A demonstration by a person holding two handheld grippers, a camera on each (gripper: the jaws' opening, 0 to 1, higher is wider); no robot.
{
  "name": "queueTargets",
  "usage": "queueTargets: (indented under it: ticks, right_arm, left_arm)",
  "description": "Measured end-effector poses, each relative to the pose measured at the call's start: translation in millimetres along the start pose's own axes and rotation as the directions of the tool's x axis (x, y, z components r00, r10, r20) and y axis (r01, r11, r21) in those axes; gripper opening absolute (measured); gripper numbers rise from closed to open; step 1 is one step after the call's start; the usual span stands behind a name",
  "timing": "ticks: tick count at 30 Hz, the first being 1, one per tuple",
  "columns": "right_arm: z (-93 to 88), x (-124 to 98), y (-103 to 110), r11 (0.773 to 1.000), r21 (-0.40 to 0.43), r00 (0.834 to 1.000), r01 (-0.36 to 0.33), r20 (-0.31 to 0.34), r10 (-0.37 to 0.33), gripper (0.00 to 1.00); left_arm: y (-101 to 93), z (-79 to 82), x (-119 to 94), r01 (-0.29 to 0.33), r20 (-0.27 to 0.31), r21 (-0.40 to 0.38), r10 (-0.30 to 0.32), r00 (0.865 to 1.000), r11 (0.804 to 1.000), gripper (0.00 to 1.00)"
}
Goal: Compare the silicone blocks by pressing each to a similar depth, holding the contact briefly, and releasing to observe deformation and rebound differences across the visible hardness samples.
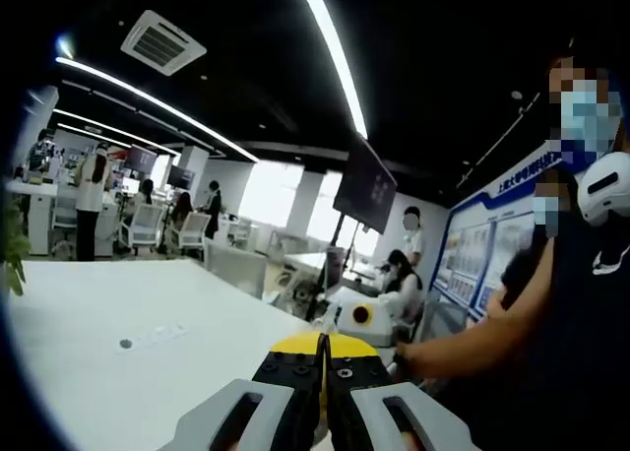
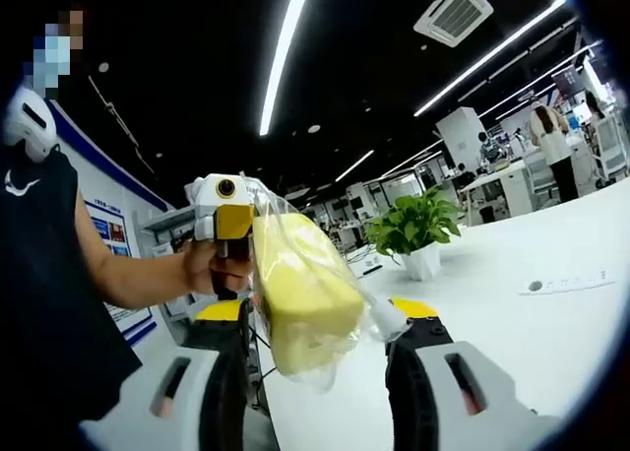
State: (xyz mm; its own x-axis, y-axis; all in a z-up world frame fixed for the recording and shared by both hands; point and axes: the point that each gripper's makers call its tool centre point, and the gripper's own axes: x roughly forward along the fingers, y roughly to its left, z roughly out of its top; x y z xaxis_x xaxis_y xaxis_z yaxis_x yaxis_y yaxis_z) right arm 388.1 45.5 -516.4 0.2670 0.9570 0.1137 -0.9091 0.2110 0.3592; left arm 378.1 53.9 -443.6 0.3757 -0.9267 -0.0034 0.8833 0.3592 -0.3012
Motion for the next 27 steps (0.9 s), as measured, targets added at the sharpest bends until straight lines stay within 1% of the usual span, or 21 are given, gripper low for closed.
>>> queueTargets:
  ticks: [2,4,7,9,13,15,18,20,21,23,24,27]
  right_arm:
    - [1.6,2.2,1.1,1.0,0.001,1.0,-0.008,0.003,0.008,0.47]
    - [1.9,4.2,5.6,0.999,0.017,0.999,-0.036,0.0,0.036,0.43]
    - [-0.9,9.3,8.5,0.999,0.012,0.999,-0.048,-0.012,0.048,0.47]
    - [-4.0,12.2,11.9,0.998,0.013,0.997,-0.067,-0.028,0.067,0.43]
    - [-2.1,14.0,15.1,0.997,0.006,0.997,-0.08,-0.023,0.08,0.34]
    - [-4.7,15.5,20.8,0.995,0.004,0.994,-0.1,-0.042,0.1,0.3]
    - [-7.1,14.4,21.5,0.994,0.011,0.992,-0.109,-0.055,0.109,0.27]
    - [-11.9,13.4,21.1,0.994,0.003,0.991,-0.106,-0.088,0.106,0.25]
    - [-16.4,12.9,21.0,0.995,-0.004,0.988,-0.102,-0.116,0.101,0.24]
    - [-18.3,13.3,21.1,0.995,-0.02,0.987,-0.094,-0.13,0.091,0.22]
    - [-19.3,12.7,24.7,0.994,-0.006,0.984,-0.111,-0.138,0.11,0.21]
    - [-19.4,12.6,25.5,0.993,-0.013,0.982,-0.114,-0.154,0.111,0.18]
  left_arm:
    - [0.2,1.5,-0.3,-0.002,0.006,0.001,0.002,1.0,1.0,0.0]
    - [1.9,2.5,-1.8,-0.006,0.012,-0.003,0.006,1.0,1.0,0.0]
    - [-0.3,5.8,-3.4,0.007,0.032,-0.016,-0.006,0.999,1.0,0.0]
    - [-1.6,6.1,-3.4,0.01,0.03,-0.017,-0.01,0.999,1.0,0.0]
    - [-2.0,4.6,-5.3,0.009,0.019,-0.015,-0.009,1.0,1.0,0.0]
    - [-1.1,3.5,-7.0,0.007,0.017,-0.012,-0.007,1.0,1.0,0.0]
    - [1.4,0.9,-10.0,-0.003,0.003,0.0,0.003,1.0,1.0,0.0]
    - [4.2,-5.4,-13.0,-0.017,-0.032,0.022,0.018,0.999,1.0,0.0]
    - [5.7,-9.9,-15.0,-0.02,-0.054,0.056,0.023,0.998,0.998,0.0]
    - [5.0,-11.3,-15.7,-0.017,-0.055,0.046,0.02,0.998,0.999,0.0]
    - [4.3,-12.6,-17.3,-0.009,-0.054,0.043,0.011,0.998,0.999,0.0]
    - [2.2,-13.1,-19.4,0.004,-0.043,0.046,-0.002,0.999,0.999,0.0]
